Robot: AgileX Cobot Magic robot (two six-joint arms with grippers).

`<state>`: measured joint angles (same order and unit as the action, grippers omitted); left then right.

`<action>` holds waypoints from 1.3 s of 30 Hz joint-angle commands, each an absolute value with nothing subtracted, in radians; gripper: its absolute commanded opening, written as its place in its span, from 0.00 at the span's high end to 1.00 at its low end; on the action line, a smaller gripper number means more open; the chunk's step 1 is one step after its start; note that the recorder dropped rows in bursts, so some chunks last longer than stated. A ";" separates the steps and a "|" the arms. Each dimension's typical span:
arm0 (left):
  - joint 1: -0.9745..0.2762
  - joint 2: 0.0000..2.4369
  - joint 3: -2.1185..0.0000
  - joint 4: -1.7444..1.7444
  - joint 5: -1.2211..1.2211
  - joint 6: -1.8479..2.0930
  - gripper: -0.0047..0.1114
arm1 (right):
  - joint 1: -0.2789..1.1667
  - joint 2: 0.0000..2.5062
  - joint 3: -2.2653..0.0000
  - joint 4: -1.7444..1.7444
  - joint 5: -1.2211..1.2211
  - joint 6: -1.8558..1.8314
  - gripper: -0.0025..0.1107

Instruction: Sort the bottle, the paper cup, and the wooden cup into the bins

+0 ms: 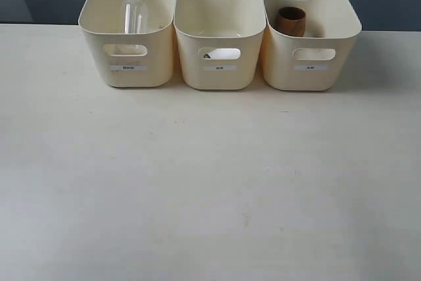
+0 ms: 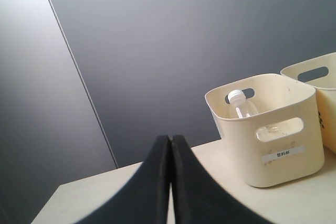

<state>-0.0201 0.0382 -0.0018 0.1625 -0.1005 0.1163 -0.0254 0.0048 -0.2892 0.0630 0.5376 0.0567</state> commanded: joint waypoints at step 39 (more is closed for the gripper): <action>-0.022 0.036 0.000 0.163 -0.107 0.114 0.96 | -0.032 0.000 0.000 0.081 0.019 0.053 0.98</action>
